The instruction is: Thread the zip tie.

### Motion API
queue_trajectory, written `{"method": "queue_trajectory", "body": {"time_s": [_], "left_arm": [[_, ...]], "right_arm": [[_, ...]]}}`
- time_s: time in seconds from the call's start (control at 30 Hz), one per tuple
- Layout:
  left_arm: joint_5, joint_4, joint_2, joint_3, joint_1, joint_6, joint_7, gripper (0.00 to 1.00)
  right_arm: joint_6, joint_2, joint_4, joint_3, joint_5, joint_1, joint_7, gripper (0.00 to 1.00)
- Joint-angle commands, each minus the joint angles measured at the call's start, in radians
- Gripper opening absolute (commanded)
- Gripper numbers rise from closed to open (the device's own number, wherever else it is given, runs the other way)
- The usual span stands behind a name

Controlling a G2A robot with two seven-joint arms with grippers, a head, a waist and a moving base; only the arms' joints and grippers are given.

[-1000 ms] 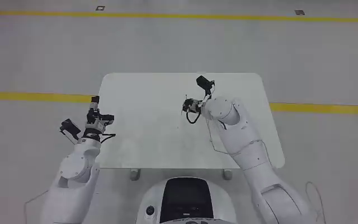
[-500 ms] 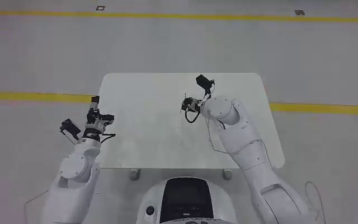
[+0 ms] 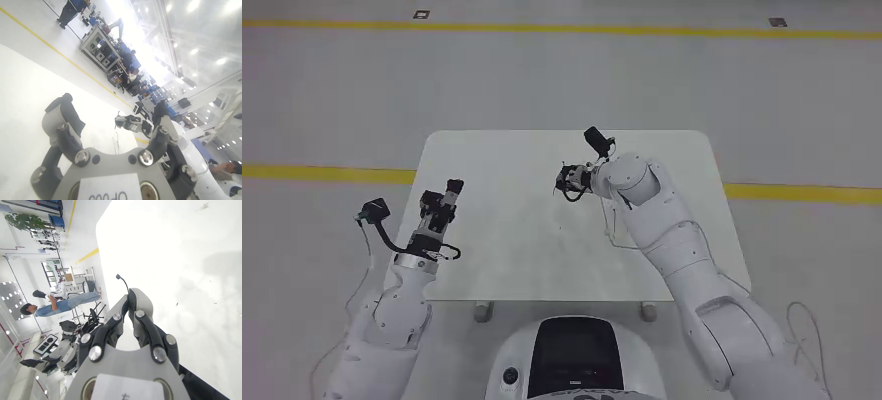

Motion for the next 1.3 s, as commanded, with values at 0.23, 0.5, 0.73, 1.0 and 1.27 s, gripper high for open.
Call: {"method": "queue_trajectory", "body": {"time_s": [0.23, 0.5, 0.73, 1.0, 1.27], "left_arm": [[0.411, -0.011, 0.012, 0.002, -0.004, -0.029, 0.052, 1.0], [1.014, 0.035, 0.019, 0.092, -0.028, 0.058, 0.125, 1.0], [1.047, 0.045, 0.017, 0.099, -0.032, 0.089, 0.15, 1.0], [1.304, 0.033, 0.039, 0.117, -0.059, 0.146, 0.162, 1.0], [1.304, 0.097, 0.221, 0.276, -0.136, 0.354, 0.211, 1.0]], "right_arm": [[0.0, 0.003, -0.015, -0.003, 0.018, -0.019, -0.002, 0.0], [0.0, -0.018, 0.089, -0.017, 0.072, 0.052, 0.021, 0.0], [0.0, -0.025, 0.122, -0.011, 0.096, 0.068, -0.012, 0.0], [0.0, -0.026, 0.088, -0.019, 0.11, 0.048, -0.051, 0.0], [0.0, -0.042, 0.099, -0.04, 0.165, 0.075, -0.037, 0.0]]}}
